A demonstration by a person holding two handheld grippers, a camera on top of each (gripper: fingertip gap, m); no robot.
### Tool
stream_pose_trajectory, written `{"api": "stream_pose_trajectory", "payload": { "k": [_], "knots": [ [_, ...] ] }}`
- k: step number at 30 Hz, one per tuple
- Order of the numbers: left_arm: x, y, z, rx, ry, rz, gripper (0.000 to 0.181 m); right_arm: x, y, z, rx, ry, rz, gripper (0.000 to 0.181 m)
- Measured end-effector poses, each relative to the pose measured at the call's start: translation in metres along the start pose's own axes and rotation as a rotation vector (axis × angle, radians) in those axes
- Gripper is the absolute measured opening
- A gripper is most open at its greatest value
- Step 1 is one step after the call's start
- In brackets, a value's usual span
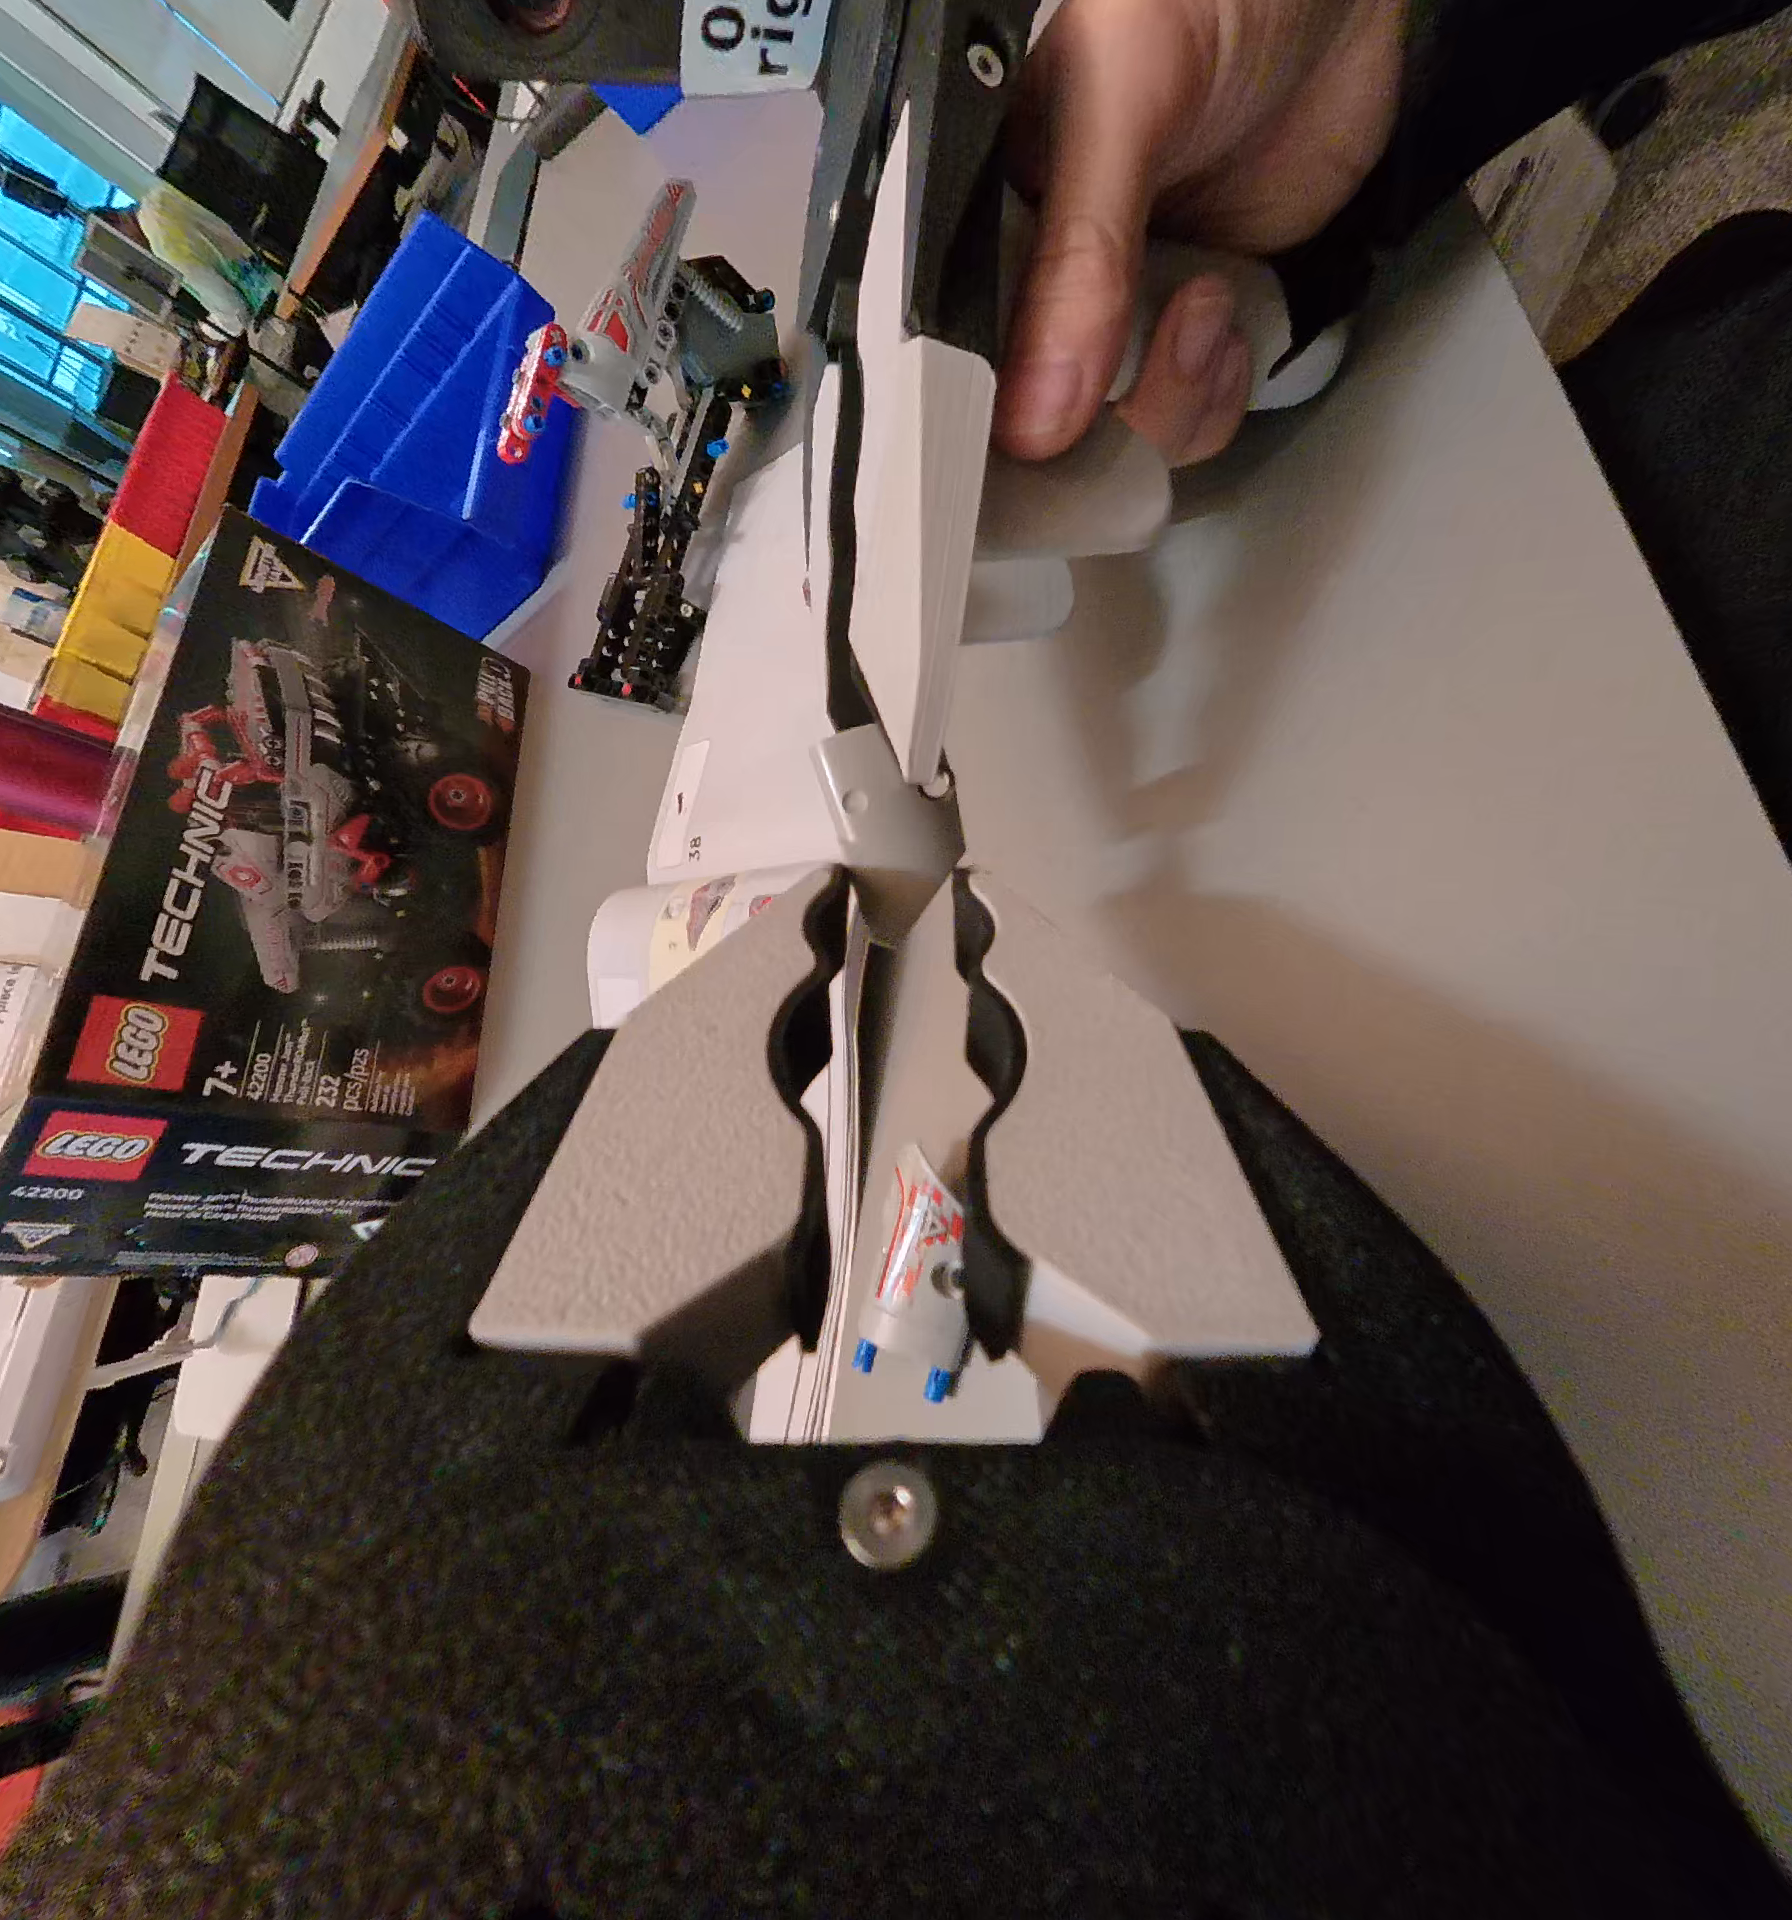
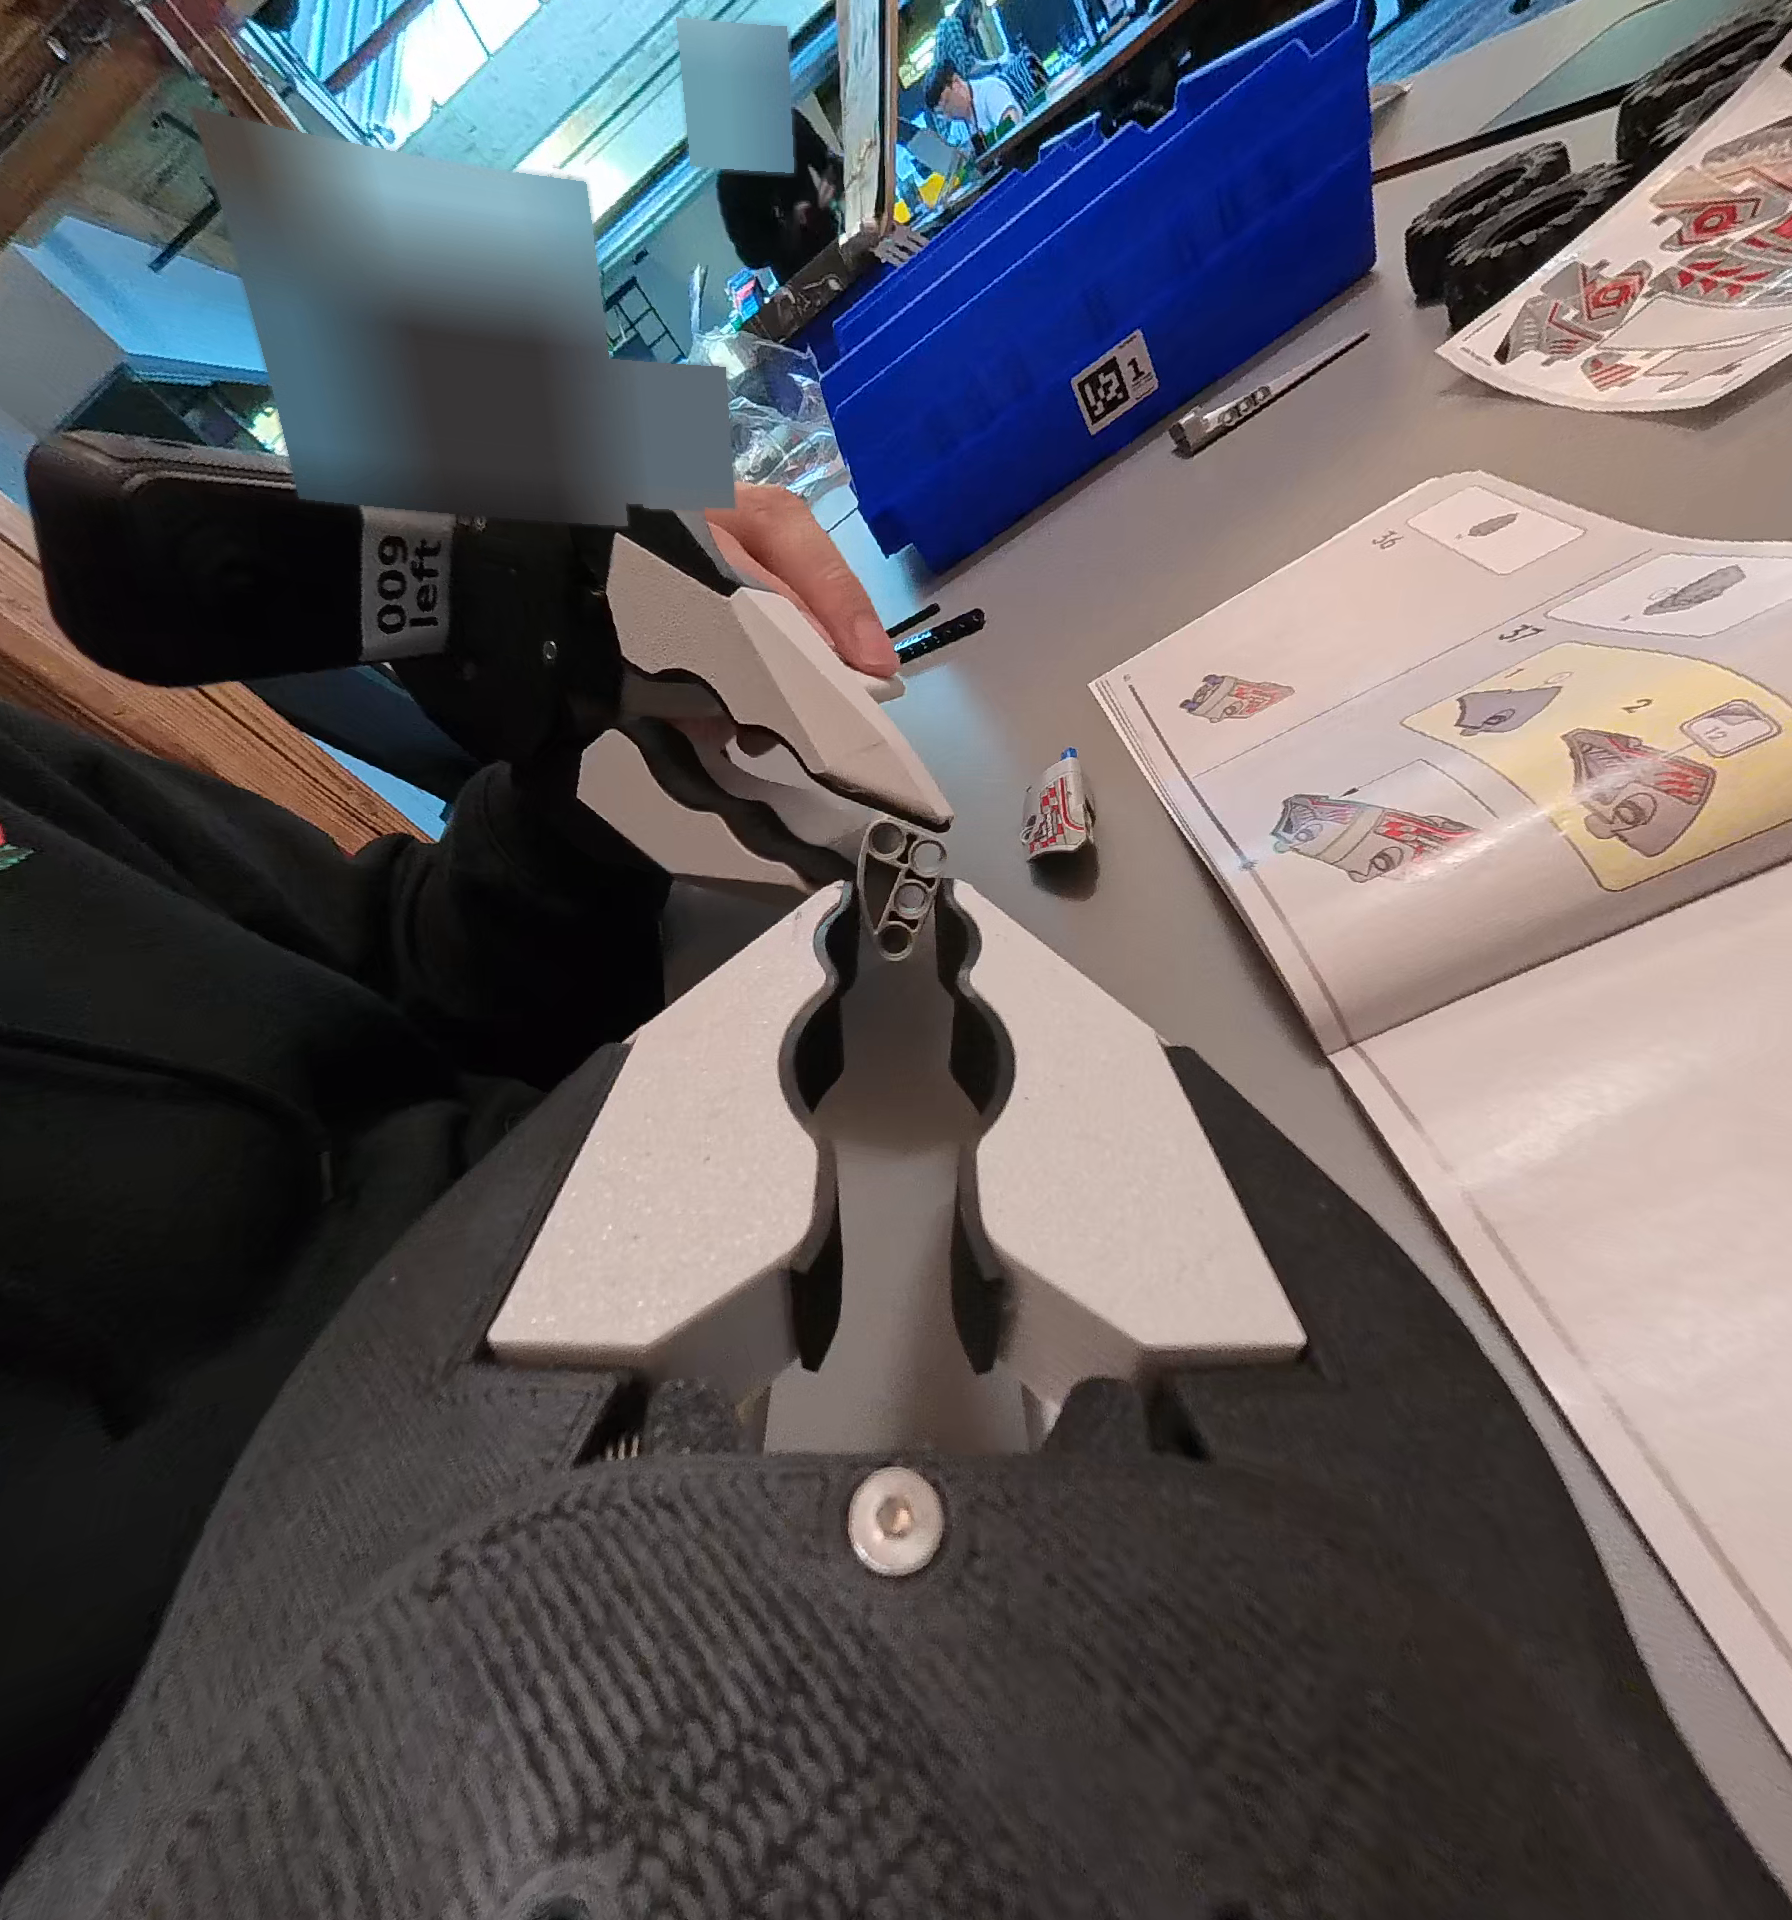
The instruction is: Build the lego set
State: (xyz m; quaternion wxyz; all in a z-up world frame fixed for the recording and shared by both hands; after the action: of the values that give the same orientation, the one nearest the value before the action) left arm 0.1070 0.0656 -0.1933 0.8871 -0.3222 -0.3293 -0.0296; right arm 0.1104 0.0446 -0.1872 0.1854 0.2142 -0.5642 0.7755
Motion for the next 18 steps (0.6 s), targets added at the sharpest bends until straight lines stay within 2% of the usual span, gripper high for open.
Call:
{"api": "stream_pose_trajectory", "payload": {
  "k": [1,6,8,11,13,15,18],
  "knots": [
    [0.000,0.000,0.000,-0.006,0.002,0.005,0.017,0.000,0.000,0.000,-0.001,0.000,0.000,0.012],
    [-0.002,0.009,0.014,0.035,0.058,-0.030,0.014,0.006,0.006,-0.006,0.048,-0.031,0.006,0.008],
    [0.010,0.030,0.029,0.107,0.028,-0.018,0.013,0.007,0.006,-0.006,0.048,-0.038,0.006,0.009],
    [0.033,0.077,0.056,0.235,-0.044,0.067,0.013,0.006,0.003,-0.003,0.020,-0.035,0.000,0.004],
    [0.035,0.103,0.068,0.287,-0.030,0.140,0.013,0.007,0.004,-0.003,0.025,-0.038,0.004,0.004],
    [0.034,0.117,0.073,0.316,-0.017,0.173,0.013,0.007,0.007,-0.007,0.050,-0.021,0.019,0.005],
    [0.029,0.122,0.070,0.325,0.015,0.180,0.013,0.007,0.013,-0.014,0.111,0.017,0.055,0.007]
  ]
}}
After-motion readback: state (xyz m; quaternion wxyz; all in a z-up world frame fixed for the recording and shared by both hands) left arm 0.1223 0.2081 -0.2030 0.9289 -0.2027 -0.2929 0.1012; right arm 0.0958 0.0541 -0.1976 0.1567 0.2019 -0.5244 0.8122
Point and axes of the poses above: each gripper's, where its closed fingertips meet, z back along the fingers, y out of its underside, x = y × z across the jaws, the point moved 1 cm from there along z, back along the fingers, and after that the axes turned 9 degrees about x, right-handed, at the moved point
